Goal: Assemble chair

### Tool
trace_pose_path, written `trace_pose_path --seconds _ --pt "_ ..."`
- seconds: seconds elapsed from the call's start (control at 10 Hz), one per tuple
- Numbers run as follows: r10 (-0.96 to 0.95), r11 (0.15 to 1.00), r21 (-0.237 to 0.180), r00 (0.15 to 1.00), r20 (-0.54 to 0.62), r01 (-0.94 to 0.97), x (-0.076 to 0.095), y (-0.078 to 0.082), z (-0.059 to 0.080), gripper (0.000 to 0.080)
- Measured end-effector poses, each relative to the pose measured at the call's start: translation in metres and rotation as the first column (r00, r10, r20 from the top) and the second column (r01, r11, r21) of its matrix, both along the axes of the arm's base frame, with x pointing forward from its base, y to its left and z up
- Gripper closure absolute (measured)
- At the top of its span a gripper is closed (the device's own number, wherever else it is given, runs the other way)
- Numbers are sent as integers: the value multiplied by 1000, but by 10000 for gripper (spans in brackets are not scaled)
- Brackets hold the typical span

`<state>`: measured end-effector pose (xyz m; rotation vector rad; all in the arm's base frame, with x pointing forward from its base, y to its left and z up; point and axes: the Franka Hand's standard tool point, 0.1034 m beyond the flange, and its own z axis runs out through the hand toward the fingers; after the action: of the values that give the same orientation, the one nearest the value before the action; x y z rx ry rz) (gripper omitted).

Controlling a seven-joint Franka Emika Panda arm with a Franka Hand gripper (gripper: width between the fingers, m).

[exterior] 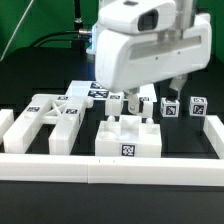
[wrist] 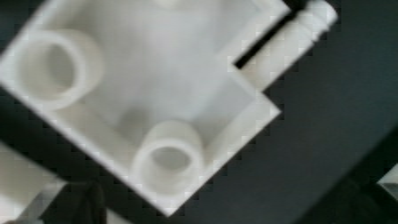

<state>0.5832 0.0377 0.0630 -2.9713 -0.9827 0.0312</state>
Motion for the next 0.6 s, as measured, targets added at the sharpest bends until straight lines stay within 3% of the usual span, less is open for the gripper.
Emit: trace_pose_path --seconds 0.2,0.6 --pt "-150 989 0 989 -4 150 9 -5 -11 150" --pt "-383 924 8 924 -7 383 13 -1 -12 150"
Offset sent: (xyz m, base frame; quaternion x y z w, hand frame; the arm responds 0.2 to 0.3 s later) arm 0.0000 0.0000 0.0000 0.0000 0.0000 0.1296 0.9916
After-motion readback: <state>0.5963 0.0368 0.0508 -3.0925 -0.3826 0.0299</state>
